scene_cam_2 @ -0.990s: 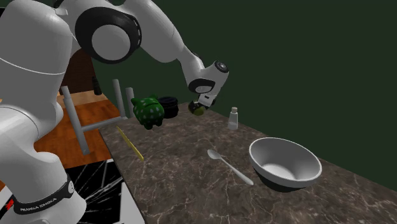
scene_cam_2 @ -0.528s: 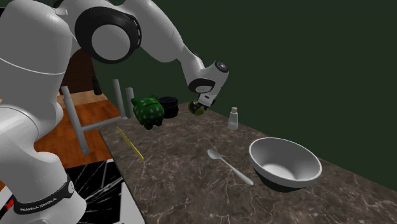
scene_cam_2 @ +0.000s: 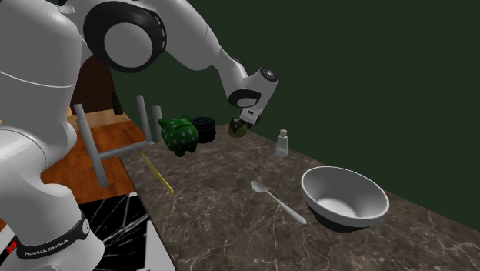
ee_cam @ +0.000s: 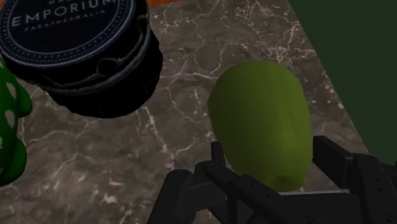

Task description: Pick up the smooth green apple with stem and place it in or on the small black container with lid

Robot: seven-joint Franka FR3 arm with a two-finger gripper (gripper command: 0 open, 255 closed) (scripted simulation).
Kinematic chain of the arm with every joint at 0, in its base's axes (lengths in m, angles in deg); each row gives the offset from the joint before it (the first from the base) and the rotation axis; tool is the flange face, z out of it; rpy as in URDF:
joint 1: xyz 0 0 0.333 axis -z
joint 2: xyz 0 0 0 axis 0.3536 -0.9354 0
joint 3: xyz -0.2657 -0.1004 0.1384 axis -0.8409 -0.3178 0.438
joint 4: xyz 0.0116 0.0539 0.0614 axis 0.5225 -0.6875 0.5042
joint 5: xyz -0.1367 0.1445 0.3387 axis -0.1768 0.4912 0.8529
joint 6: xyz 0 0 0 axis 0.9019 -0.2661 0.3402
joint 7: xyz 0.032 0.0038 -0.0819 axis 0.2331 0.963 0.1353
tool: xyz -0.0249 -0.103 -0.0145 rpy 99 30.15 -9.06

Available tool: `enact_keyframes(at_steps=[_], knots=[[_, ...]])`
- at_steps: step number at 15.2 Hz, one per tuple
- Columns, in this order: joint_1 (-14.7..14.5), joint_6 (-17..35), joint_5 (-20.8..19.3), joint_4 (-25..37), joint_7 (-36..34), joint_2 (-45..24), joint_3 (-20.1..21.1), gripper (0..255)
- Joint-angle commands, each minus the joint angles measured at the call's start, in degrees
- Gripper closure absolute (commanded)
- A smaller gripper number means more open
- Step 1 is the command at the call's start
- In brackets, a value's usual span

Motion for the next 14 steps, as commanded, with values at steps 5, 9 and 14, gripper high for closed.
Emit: enact_keyframes(at_steps=[5,9,14], knots=[[0.7,-3.1,0.5,0.8,-1.5,2.9,0.8,255],[1.2,-5.3,0.8,1.6,-2.5,4.6,1.2,255],[1.7,-8.1,1.1,3.0,-3.7,6.5,1.6,255]])
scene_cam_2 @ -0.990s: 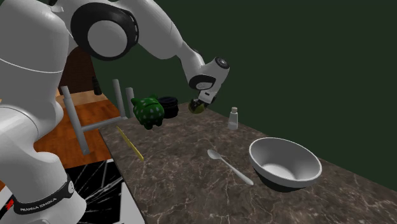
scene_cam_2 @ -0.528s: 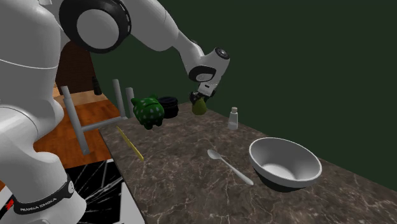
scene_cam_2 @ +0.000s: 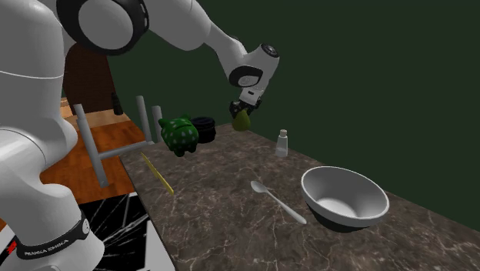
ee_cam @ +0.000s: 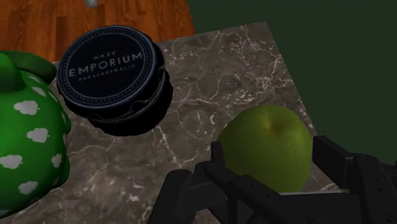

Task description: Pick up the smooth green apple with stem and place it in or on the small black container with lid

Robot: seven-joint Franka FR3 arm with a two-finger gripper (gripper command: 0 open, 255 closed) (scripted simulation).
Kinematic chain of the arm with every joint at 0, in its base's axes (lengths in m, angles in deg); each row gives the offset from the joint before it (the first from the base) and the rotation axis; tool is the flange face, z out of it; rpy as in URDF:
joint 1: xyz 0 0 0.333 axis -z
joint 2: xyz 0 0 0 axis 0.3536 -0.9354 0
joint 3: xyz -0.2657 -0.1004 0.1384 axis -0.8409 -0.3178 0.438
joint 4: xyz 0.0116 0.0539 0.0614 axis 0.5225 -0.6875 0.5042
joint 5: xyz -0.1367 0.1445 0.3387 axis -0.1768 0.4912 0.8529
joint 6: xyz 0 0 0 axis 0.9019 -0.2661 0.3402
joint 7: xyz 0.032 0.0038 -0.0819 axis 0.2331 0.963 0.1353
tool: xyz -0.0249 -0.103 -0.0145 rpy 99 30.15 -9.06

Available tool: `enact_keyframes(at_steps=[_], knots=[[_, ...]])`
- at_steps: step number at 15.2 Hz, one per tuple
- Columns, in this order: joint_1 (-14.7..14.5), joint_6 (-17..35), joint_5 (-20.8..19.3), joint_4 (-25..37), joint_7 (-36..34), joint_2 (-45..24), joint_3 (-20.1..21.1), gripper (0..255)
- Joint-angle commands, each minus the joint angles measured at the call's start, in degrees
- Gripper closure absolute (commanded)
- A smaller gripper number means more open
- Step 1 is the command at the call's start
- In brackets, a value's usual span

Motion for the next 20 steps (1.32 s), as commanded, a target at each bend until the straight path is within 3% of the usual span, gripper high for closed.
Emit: enact_keyframes(at_steps=[1,13,20], knots=[[0.0,-1.1,0.0,0.7,-0.7,0.7,0.2,255],[0.8,-8.1,0.3,5.4,-4.0,4.1,0.9,255],[4.0,-4.0,12.2,-11.1,-0.5,19.3,5.8,255]])
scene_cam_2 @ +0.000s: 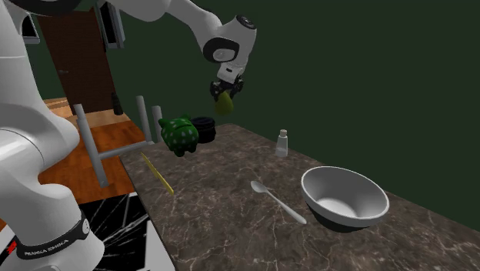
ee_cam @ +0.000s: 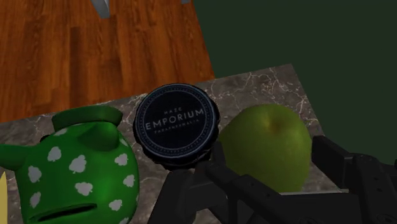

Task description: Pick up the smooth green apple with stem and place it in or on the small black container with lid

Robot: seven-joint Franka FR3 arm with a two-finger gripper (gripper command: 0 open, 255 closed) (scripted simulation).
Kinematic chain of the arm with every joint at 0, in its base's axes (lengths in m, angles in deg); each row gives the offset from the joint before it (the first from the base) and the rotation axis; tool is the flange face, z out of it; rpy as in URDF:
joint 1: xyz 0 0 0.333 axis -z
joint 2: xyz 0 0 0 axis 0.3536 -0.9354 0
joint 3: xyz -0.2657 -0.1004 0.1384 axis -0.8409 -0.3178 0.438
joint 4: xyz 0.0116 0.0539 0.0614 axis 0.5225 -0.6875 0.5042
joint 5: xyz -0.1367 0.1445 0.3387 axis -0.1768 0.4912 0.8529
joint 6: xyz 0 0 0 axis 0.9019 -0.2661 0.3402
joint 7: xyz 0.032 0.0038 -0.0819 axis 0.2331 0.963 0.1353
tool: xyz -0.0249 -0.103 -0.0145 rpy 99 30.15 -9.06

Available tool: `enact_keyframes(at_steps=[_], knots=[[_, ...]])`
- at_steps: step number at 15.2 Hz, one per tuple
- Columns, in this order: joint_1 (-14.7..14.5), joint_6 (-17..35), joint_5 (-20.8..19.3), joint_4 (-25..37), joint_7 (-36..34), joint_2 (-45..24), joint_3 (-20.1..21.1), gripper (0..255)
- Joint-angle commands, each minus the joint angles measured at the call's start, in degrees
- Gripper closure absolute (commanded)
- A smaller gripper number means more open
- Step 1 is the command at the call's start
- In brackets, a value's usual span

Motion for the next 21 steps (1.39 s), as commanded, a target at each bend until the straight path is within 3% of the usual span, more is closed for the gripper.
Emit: enact_keyframes(at_steps=[1,6,21], knots=[[0.5,0.7,4.2,-4.5,1.2,4.8,1.3,255],[-0.6,0.1,14.0,-13.1,3.4,16.2,2.6,255],[-1.9,11.4,14.0,-18.5,7.9,8.8,4.6,255]])
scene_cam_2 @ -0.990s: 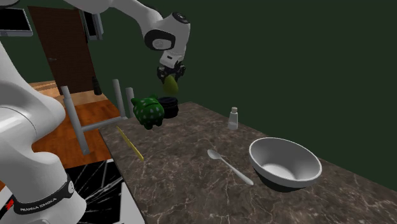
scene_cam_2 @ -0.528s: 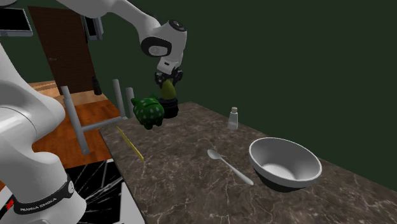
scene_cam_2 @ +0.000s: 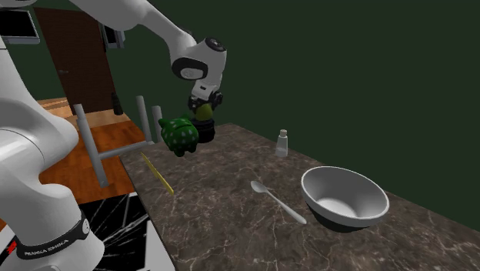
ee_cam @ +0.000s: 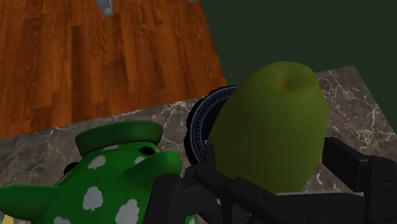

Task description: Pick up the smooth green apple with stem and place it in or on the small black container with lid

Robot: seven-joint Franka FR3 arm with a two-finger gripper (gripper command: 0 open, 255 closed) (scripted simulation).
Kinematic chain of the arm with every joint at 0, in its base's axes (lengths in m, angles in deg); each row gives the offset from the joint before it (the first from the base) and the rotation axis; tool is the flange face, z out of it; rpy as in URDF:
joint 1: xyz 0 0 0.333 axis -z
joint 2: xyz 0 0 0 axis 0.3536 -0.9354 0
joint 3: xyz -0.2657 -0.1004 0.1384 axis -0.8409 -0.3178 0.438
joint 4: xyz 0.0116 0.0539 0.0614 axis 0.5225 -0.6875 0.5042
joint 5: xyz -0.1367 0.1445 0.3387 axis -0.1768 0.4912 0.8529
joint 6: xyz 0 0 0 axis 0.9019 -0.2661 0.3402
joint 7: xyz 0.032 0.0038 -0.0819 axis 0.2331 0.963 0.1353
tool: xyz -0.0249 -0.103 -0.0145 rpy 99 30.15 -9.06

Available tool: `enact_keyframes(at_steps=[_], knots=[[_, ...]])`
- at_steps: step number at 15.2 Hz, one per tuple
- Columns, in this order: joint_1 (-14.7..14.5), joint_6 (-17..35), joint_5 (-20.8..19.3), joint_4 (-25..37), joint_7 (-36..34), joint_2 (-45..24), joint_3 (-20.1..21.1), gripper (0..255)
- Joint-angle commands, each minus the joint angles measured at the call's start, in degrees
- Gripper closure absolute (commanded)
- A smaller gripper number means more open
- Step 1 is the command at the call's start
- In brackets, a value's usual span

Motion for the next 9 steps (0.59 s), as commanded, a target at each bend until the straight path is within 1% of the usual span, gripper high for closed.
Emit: enact_keyframes(at_steps=[1,7,8,9], knots=[[-0.2,1.1,-0.2,-1.0,0.4,-1.1,0.2,255],[-0.2,1.1,-0.2,-1.0,0.4,-1.1,0.2,255],[-0.2,1.2,-0.3,-1.0,0.3,-1.2,0.2,0],[-0.2,1.2,-0.3,-1.0,0.3,-1.2,0.2,0]])
